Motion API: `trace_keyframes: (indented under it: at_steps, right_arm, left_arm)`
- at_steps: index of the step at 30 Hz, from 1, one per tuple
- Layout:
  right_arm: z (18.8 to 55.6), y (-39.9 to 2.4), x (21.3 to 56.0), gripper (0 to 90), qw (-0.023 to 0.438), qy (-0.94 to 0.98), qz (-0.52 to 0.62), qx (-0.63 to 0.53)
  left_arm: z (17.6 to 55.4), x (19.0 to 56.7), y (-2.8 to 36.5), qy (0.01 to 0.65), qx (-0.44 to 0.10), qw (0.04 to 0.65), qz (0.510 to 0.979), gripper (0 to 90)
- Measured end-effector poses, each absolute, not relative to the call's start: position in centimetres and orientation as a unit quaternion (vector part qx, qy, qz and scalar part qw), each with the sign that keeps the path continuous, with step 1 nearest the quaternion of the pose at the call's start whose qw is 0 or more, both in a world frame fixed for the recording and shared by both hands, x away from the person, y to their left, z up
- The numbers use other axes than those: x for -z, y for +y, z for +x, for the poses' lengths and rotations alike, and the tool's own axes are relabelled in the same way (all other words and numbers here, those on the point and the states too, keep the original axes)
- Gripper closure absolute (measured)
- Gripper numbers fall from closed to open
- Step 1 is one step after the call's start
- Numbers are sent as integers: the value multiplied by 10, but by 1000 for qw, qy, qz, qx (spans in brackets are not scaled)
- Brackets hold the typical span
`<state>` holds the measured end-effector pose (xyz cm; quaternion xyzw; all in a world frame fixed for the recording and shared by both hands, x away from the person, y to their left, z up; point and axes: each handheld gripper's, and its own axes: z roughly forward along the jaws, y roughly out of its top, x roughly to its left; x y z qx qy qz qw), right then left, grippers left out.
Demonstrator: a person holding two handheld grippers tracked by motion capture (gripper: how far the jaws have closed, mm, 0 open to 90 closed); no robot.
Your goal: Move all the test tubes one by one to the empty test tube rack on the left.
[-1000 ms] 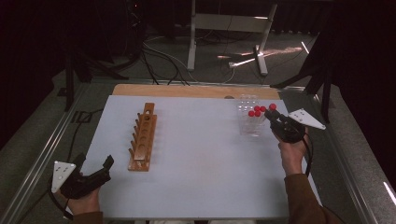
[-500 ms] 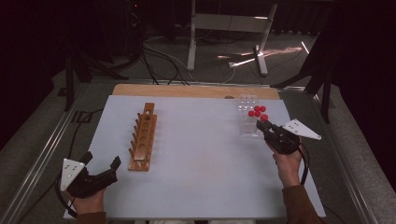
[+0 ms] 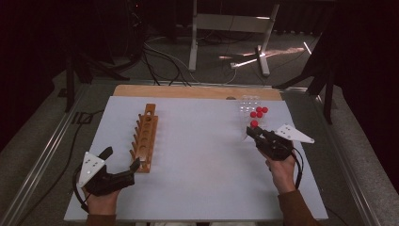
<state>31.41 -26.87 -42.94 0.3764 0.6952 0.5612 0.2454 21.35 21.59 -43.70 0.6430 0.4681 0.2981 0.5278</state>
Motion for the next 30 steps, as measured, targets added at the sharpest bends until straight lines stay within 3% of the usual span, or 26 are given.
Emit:
trace_keyframes:
  at_steps: [20,30]
  right_arm:
    - [304,-235,431,742,201,738,321,-558]
    - [299,-218,434,742,191,752,304,-553]
  left_arm:
    - [269,391,104,326,-228,561,726,6]
    - [290,393,50,320,-189,566,736,66]
